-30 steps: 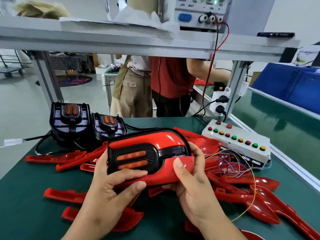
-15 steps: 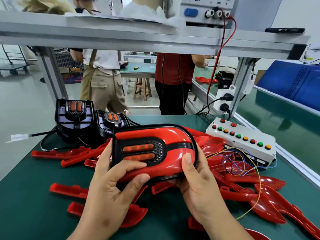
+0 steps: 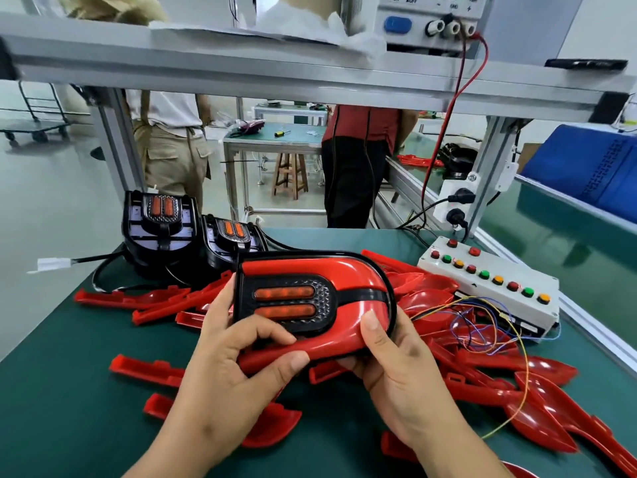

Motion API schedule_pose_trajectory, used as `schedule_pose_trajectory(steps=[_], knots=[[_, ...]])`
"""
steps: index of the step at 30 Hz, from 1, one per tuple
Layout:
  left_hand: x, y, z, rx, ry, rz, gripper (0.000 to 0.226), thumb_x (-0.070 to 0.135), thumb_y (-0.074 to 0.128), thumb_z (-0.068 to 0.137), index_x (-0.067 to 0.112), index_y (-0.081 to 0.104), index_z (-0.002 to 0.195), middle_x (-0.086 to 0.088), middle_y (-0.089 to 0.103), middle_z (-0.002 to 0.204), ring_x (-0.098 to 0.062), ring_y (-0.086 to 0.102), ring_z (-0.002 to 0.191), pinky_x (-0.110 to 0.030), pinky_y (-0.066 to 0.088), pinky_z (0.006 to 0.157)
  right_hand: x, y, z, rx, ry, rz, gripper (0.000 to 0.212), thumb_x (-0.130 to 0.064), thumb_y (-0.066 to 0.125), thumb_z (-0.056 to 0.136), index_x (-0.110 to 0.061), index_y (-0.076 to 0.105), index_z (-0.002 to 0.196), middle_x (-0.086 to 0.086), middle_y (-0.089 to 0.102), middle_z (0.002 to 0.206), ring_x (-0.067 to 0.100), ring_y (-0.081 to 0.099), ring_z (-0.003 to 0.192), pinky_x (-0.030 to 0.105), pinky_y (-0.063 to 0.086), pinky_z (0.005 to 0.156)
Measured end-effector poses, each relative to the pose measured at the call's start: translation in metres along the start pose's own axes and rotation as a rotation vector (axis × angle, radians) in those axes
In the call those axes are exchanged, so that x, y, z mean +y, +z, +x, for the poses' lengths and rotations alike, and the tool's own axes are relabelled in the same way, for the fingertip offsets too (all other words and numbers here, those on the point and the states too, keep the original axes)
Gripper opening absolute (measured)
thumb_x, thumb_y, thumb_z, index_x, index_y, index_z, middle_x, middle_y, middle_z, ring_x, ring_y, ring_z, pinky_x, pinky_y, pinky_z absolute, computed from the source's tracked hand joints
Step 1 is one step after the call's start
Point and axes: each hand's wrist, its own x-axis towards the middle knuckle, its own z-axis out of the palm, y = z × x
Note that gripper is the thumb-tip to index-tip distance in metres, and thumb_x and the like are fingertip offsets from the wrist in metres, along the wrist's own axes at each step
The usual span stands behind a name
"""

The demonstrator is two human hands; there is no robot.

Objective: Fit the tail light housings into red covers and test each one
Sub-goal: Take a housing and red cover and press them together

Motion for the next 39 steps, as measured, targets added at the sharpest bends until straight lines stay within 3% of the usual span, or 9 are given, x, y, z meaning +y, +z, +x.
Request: schedule_pose_trajectory(steps=[10, 14, 17, 20, 24, 31, 34, 36, 39], knots=[[0.005, -0.002, 0.004, -0.061, 0.087, 0.022, 0.019, 0.051, 0.072, 0.074, 0.042, 0.073, 0.090, 0.036, 0.055, 0.123, 0.014, 0.051, 0.116, 0.002, 0.037, 0.087, 0.001, 0.002, 0.001, 0.054, -0.014, -0.037, 0.093, -0.068, 0.085, 0.047, -0.015, 0.060, 0.120, 0.014, 0.071, 0.107, 0.020, 0.070, 0.087, 0.026, 0.054, 0.062], [0.004, -0.003, 0.004, -0.033, -0.027, -0.035, 0.015, 0.053, 0.069, 0.073, 0.049, 0.071, 0.087, 0.048, 0.054, 0.108, 0.016, 0.058, 0.100, -0.022, 0.056, 0.077, 0.002, 0.003, 0.001, 0.032, 0.011, -0.039, 0.099, -0.070, 0.085, 0.043, -0.015, 0.058, 0.120, 0.012, 0.072, 0.102, 0.020, 0.070, 0.084, 0.026, 0.054, 0.059], [0.002, -0.004, 0.005, -0.060, -0.077, -0.058, 0.021, 0.053, 0.065, 0.069, 0.049, 0.071, 0.088, 0.043, 0.056, 0.112, 0.010, 0.060, 0.102, -0.033, 0.057, 0.081, 0.004, 0.004, 0.001, 0.023, 0.032, -0.065, 0.099, -0.071, 0.084, 0.041, -0.016, 0.059, 0.120, 0.010, 0.073, 0.101, 0.019, 0.071, 0.083, 0.025, 0.054, 0.061], [0.000, -0.005, 0.005, -0.103, -0.048, -0.061, 0.023, 0.052, 0.067, 0.067, 0.047, 0.072, 0.089, 0.046, 0.052, 0.117, 0.018, 0.053, 0.109, -0.025, 0.051, 0.084, 0.004, 0.003, 0.001, 0.037, 0.048, -0.080, 0.096, -0.072, 0.083, 0.043, -0.019, 0.059, 0.120, 0.010, 0.072, 0.106, 0.019, 0.071, 0.086, 0.026, 0.054, 0.062], [-0.001, -0.005, 0.003, -0.126, -0.030, -0.025, 0.024, 0.053, 0.067, 0.066, 0.047, 0.073, 0.088, 0.049, 0.048, 0.117, 0.026, 0.045, 0.111, 0.004, 0.037, 0.083, 0.004, 0.000, 0.002, 0.063, 0.100, -0.065, 0.078, -0.065, 0.080, 0.060, -0.020, 0.060, 0.120, 0.010, 0.073, 0.103, 0.020, 0.071, 0.084, 0.028, 0.055, 0.062], [-0.004, -0.005, 0.003, -0.196, -0.017, 0.006, 0.025, 0.052, 0.072, 0.070, 0.045, 0.076, 0.093, 0.031, 0.044, 0.140, 0.015, 0.041, 0.126, 0.003, 0.031, 0.094, 0.006, -0.005, 0.002, 0.060, 0.125, 0.058, 0.053, -0.032, 0.077, 0.063, -0.021, 0.064, 0.113, 0.013, 0.073, 0.104, 0.026, 0.073, 0.085, 0.035, 0.057, 0.063], [-0.008, -0.003, 0.003, -0.095, -0.066, -0.010, 0.042, 0.063, 0.070, 0.073, 0.062, 0.059, 0.114, 0.043, 0.032, 0.140, 0.020, 0.029, 0.131, -0.013, 0.030, 0.106, 0.005, -0.004, 0.002, 0.026, 0.087, 0.103, 0.055, -0.028, 0.076, 0.064, -0.020, 0.063, 0.117, 0.016, 0.072, 0.110, 0.030, 0.071, 0.094, 0.042, 0.058, 0.069], [-0.011, -0.002, 0.003, -0.038, -0.176, -0.157, 0.069, 0.062, 0.076, 0.066, 0.065, 0.040, 0.124, 0.044, 0.041, 0.133, 0.015, 0.039, 0.128, -0.025, 0.035, 0.105, 0.005, -0.003, 0.001, 0.014, 0.049, 0.109, 0.057, -0.028, 0.076, 0.067, -0.020, 0.061, 0.121, 0.017, 0.071, 0.112, 0.033, 0.070, 0.097, 0.046, 0.059, 0.073], [-0.012, -0.001, 0.004, -0.166, -0.326, -0.443, 0.075, 0.057, 0.076, 0.068, 0.050, 0.044, 0.135, 0.020, 0.057, 0.134, -0.005, 0.054, 0.126, -0.033, 0.042, 0.105, 0.003, -0.001, 0.000, 0.000, 0.001, 0.110, 0.059, -0.024, 0.081, 0.071, -0.018, 0.058, 0.125, 0.019, 0.069, 0.115, 0.036, 0.069, 0.100, 0.050, 0.058, 0.077]])
